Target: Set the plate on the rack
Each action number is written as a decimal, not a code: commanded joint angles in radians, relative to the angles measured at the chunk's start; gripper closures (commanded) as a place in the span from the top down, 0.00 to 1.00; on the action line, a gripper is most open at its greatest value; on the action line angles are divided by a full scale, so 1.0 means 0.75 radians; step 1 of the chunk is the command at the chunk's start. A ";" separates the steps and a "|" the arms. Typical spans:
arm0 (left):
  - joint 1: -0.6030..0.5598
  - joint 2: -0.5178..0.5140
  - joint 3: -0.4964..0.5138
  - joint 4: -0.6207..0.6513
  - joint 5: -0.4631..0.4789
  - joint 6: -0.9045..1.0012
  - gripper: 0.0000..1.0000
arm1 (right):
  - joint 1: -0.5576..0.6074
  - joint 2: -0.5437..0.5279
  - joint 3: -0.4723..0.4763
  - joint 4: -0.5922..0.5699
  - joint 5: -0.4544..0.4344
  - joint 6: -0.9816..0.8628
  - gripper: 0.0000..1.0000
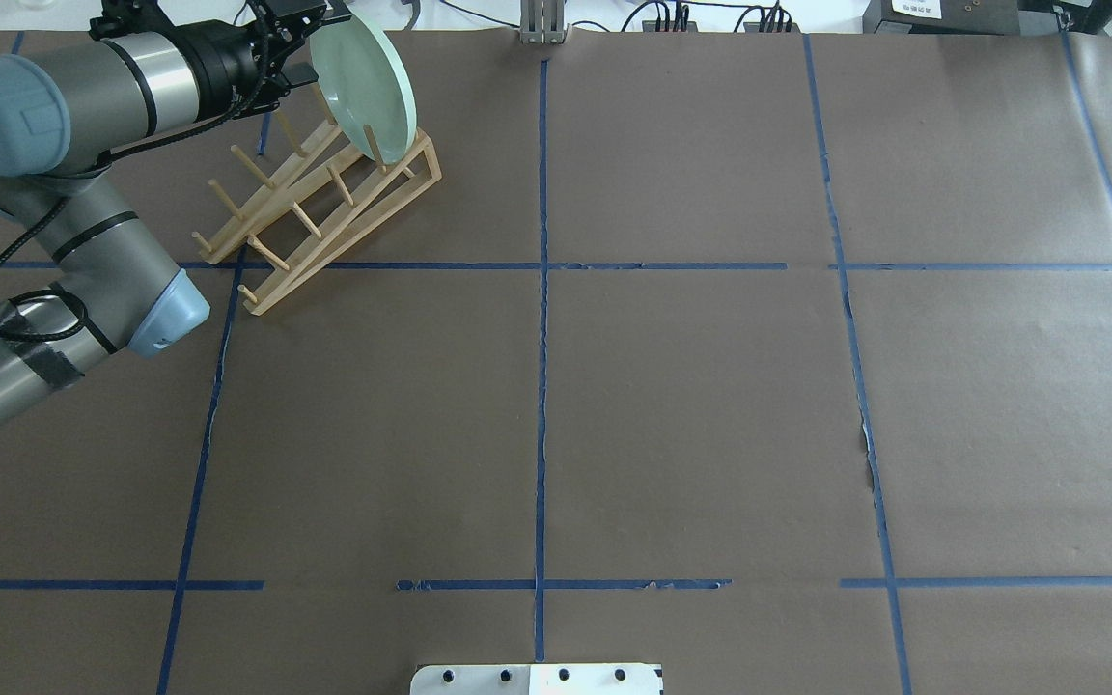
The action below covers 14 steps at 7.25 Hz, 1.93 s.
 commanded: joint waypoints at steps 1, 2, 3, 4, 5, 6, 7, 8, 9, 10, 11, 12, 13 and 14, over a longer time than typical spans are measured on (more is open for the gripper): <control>-0.078 0.130 -0.194 0.148 -0.185 0.270 1.00 | 0.000 0.000 0.000 0.000 0.000 0.000 1.00; -0.151 0.181 -0.258 0.224 -0.298 0.385 1.00 | 0.000 0.000 0.000 0.000 0.000 0.000 1.00; -0.229 0.241 -0.327 0.330 -0.410 0.554 1.00 | 0.000 0.000 0.000 0.000 0.000 -0.002 1.00; -0.331 0.322 -0.399 0.432 -0.510 0.821 1.00 | 0.000 0.000 0.000 0.000 0.000 0.000 1.00; -0.413 0.414 -0.430 0.469 -0.592 1.089 1.00 | 0.000 0.000 -0.002 0.000 0.000 0.000 1.00; -0.517 0.456 -0.408 0.478 -0.678 1.308 1.00 | 0.000 0.000 0.000 0.000 0.000 0.000 1.00; -0.611 0.462 -0.403 0.660 -0.736 1.555 1.00 | 0.000 0.000 0.000 0.000 0.000 0.000 1.00; -0.657 0.452 -0.424 0.873 -0.734 1.768 1.00 | 0.000 0.000 0.000 0.000 0.000 -0.002 1.00; -0.686 0.460 -0.416 0.988 -0.736 1.854 1.00 | 0.000 0.000 0.000 0.000 0.000 0.000 1.00; -0.700 0.480 -0.420 1.087 -0.736 1.948 1.00 | 0.000 0.002 0.000 0.000 0.000 0.000 1.00; -0.735 0.497 -0.420 1.189 -0.736 2.066 1.00 | 0.000 0.000 0.000 0.000 0.000 0.000 1.00; -0.745 0.491 -0.383 1.287 -0.724 2.203 1.00 | 0.000 0.000 0.000 0.000 0.000 0.000 1.00; -0.759 0.505 -0.357 1.337 -0.724 2.241 1.00 | 0.000 0.000 0.000 0.000 0.000 0.000 1.00; -0.786 0.546 -0.336 1.406 -0.734 2.241 1.00 | 0.000 0.000 0.000 0.000 0.000 0.000 1.00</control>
